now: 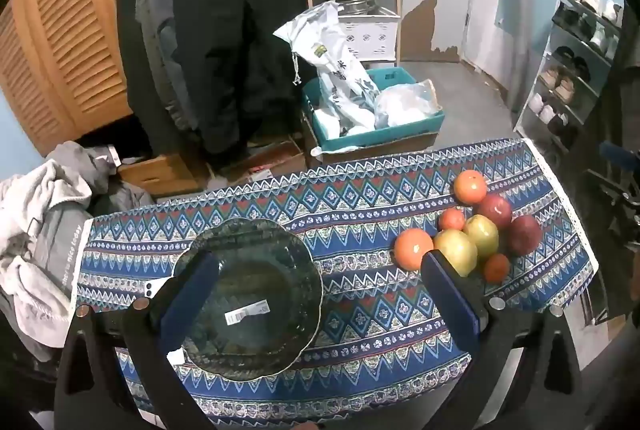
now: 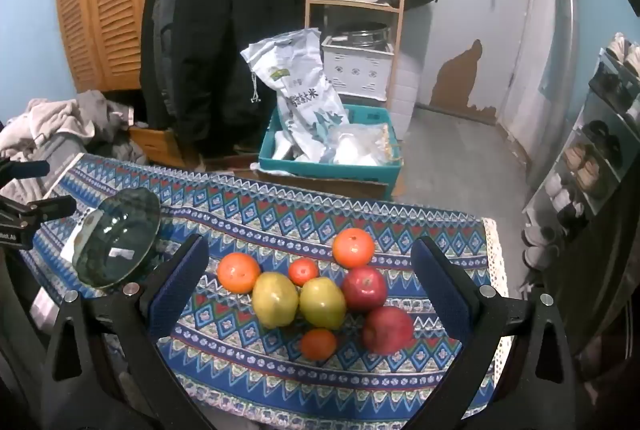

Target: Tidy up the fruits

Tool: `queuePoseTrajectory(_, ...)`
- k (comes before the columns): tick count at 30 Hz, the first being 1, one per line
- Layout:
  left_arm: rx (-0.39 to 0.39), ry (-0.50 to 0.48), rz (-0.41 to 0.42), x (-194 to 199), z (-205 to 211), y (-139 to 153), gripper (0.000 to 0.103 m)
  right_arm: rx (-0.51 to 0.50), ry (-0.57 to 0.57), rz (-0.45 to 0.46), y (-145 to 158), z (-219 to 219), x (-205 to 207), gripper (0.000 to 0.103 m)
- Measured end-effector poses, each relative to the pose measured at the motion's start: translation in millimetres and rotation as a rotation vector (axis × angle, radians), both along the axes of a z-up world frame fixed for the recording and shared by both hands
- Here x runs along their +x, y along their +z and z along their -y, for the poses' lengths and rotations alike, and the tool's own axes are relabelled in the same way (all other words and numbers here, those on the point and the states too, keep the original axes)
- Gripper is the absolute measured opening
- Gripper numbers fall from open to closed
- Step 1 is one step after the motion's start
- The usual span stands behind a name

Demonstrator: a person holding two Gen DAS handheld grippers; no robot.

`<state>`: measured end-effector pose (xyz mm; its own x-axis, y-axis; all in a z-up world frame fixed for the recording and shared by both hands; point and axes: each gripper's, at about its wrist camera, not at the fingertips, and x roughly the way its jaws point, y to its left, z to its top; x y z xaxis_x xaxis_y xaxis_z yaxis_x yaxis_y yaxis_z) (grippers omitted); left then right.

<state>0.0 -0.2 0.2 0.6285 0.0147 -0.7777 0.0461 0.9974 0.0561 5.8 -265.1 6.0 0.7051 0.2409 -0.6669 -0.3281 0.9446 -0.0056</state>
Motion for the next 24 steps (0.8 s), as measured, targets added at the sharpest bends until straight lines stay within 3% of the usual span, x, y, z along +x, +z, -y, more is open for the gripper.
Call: queuePoseTrajectory(24, -0.011, -0.033, -0.001, -0.5, 4.5, -3.2, 0.102, 0.005, -0.008, -0.002, -0.7, 3.5, 0.8, 0.100)
